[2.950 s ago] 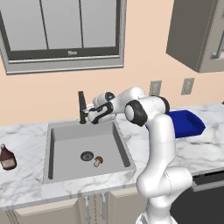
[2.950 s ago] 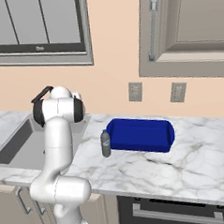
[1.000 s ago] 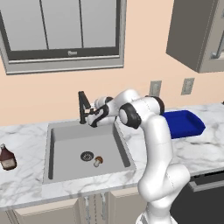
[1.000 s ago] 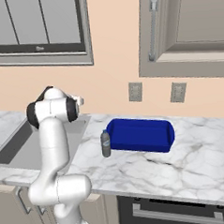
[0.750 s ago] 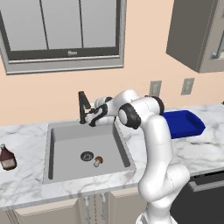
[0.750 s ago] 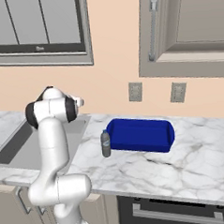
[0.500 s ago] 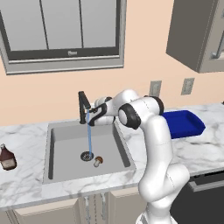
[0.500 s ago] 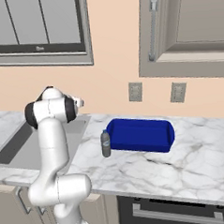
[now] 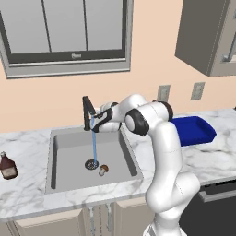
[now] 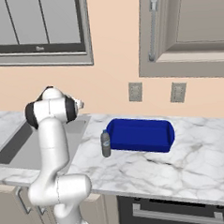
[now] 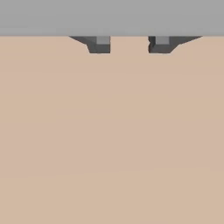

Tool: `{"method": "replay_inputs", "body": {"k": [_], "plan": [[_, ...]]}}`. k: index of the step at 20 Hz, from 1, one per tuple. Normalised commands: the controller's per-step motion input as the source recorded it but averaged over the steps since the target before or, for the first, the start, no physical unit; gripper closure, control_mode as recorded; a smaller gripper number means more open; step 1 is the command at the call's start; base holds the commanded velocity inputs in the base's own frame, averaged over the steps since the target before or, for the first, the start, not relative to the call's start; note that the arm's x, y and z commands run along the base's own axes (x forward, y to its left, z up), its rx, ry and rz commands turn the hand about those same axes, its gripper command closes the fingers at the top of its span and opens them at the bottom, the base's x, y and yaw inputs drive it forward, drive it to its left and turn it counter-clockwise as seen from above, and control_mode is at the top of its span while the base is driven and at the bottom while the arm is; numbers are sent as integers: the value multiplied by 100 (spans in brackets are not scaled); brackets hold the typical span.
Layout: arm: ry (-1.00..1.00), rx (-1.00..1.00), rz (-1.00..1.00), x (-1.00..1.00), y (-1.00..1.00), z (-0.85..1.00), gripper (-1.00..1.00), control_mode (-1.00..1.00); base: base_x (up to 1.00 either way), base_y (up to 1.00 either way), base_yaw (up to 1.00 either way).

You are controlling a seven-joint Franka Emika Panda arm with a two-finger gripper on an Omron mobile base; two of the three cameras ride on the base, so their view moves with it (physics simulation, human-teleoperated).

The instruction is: Pick up all produce items and place them in the sink. Turn on the sink faucet to wash them. Then turn the sink off and put them in the tray.

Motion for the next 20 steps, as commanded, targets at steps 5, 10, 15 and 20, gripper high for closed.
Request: {"method": "replay_inputs", "body": {"k": [5, 10, 15, 20], "plan": [[0, 7, 0, -2, -43, -29, 100, -100, 0, 0, 0], [0, 1, 0, 0, -10, -4, 100, -100, 0, 0, 0], [0, 0, 0, 0, 0, 0, 100, -100, 0, 0, 0], [0, 0, 0, 0, 0, 0, 100, -100, 0, 0, 0]]}}
